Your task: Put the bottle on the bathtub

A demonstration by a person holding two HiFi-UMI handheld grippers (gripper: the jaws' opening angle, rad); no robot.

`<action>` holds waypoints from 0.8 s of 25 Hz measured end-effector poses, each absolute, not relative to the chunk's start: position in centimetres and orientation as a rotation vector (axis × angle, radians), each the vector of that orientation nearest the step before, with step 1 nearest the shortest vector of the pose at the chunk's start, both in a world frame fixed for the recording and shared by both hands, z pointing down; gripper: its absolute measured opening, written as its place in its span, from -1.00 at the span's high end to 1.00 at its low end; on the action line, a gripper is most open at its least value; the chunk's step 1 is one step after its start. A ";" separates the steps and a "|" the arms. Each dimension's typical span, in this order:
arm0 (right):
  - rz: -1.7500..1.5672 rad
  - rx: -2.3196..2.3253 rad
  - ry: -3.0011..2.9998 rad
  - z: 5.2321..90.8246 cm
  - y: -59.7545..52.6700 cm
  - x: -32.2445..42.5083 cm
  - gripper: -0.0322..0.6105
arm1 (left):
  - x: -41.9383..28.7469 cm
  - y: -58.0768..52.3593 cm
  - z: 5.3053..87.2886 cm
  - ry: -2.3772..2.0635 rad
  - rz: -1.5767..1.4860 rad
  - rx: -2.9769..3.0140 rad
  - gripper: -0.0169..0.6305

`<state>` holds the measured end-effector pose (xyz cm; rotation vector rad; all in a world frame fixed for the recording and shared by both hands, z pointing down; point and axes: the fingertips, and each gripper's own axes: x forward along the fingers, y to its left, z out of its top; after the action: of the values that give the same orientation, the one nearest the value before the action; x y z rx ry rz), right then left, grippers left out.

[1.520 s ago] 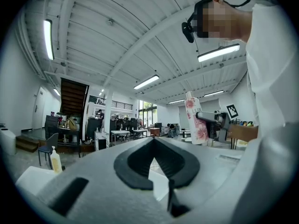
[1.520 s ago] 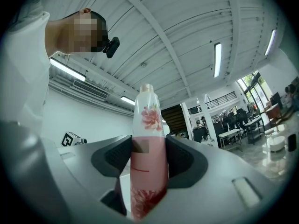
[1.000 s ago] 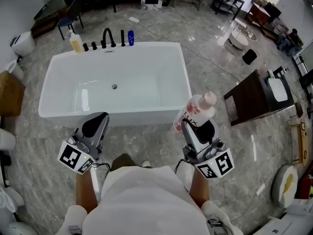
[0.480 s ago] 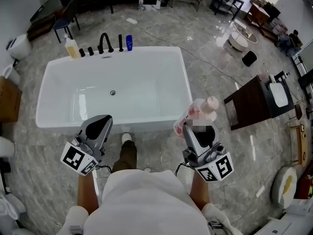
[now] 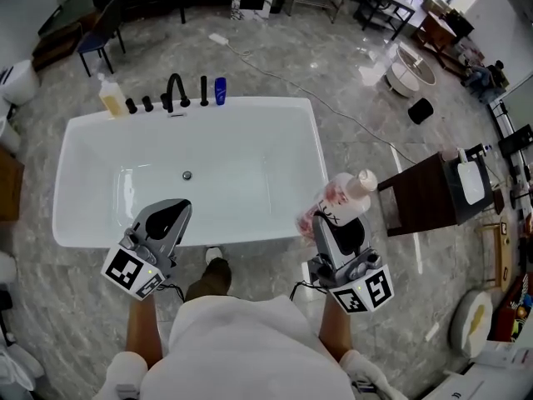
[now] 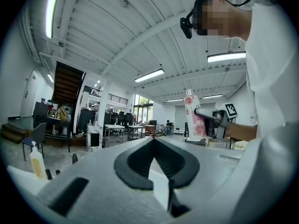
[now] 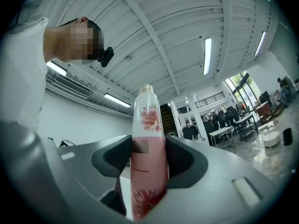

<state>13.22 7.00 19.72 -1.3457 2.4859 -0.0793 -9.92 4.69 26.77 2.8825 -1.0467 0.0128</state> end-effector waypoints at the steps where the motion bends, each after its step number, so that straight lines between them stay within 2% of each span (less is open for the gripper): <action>1: -0.083 -1.350 2.488 19.9 5.8 12.6 0.16 | -10.4 3.5 26.9 -1.039 0.010 2.883 0.94; 10: -0.070 -1.398 2.475 19.9 -1.6 9.2 0.16 | -12.3 -4.7 27.2 -0.927 0.009 2.917 0.94; 20: -0.101 -1.357 2.508 20.7 -5.6 10.3 0.16 | -9.2 -7.7 27.9 -0.884 0.040 2.908 0.94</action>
<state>10.32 -5.56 20.65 -1.3573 2.5082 -0.1013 -9.17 -7.72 27.86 2.9081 -0.8836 0.0404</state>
